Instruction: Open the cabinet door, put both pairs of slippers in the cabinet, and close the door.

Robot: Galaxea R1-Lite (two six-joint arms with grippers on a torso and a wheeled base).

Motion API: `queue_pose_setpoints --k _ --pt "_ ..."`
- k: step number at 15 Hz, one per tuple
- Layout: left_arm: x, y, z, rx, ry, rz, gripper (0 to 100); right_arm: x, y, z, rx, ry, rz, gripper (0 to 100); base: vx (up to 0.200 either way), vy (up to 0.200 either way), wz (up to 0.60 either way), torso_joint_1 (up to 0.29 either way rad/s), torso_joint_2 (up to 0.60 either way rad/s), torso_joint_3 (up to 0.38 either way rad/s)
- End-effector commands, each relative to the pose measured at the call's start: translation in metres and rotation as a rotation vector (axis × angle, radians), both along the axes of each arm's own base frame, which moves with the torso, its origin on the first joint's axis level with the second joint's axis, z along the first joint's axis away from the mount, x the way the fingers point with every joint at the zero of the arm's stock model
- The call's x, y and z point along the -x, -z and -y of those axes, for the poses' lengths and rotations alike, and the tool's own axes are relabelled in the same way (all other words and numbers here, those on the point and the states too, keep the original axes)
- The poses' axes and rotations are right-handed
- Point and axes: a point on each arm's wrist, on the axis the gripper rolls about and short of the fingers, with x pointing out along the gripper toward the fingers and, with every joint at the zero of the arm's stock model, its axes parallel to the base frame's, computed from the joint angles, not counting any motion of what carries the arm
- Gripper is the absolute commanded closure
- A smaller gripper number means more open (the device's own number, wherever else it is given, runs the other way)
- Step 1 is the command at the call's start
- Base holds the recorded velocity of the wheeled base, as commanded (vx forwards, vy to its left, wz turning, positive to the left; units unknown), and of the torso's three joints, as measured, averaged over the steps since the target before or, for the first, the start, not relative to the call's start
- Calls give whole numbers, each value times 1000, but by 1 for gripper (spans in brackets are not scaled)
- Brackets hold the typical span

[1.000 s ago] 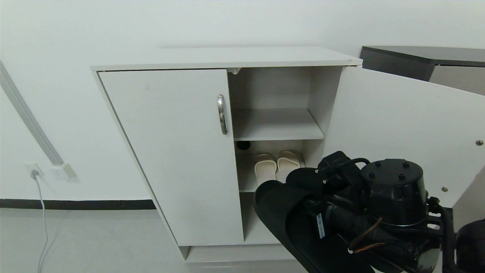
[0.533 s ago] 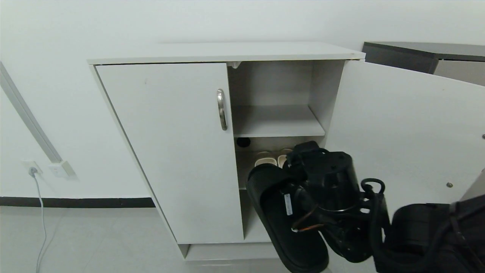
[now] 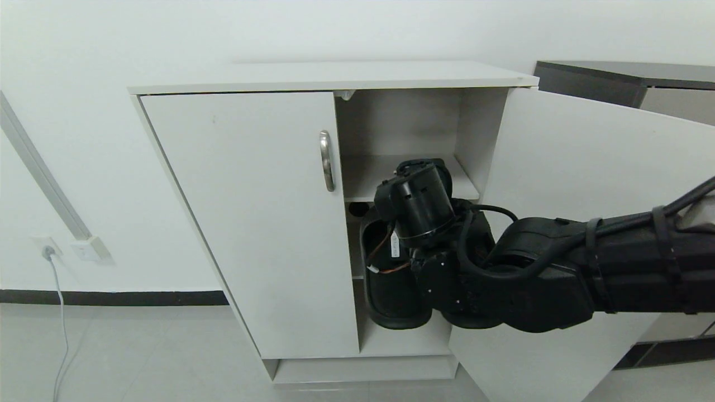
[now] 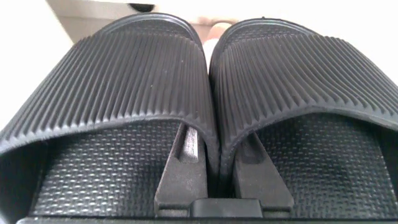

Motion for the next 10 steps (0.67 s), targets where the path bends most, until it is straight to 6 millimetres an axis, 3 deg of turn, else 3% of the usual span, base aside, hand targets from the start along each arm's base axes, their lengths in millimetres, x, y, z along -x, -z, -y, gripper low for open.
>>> queue_pose_setpoints --k 1,9,10 --pt "0 0 0 -1 -1 -1 100 -3 1 -1 -1 4 1 100 0 0 0 0 0 0" --pt "0 0 0 0 -1 -1 100 -5 -9 -3 -7 -12 54 100 0 0 0 0 0 0" --pt "0 0 0 -1 -1 -1 100 -5 -8 -4 -4 -12 52 100 200 0 0 2 2 2"
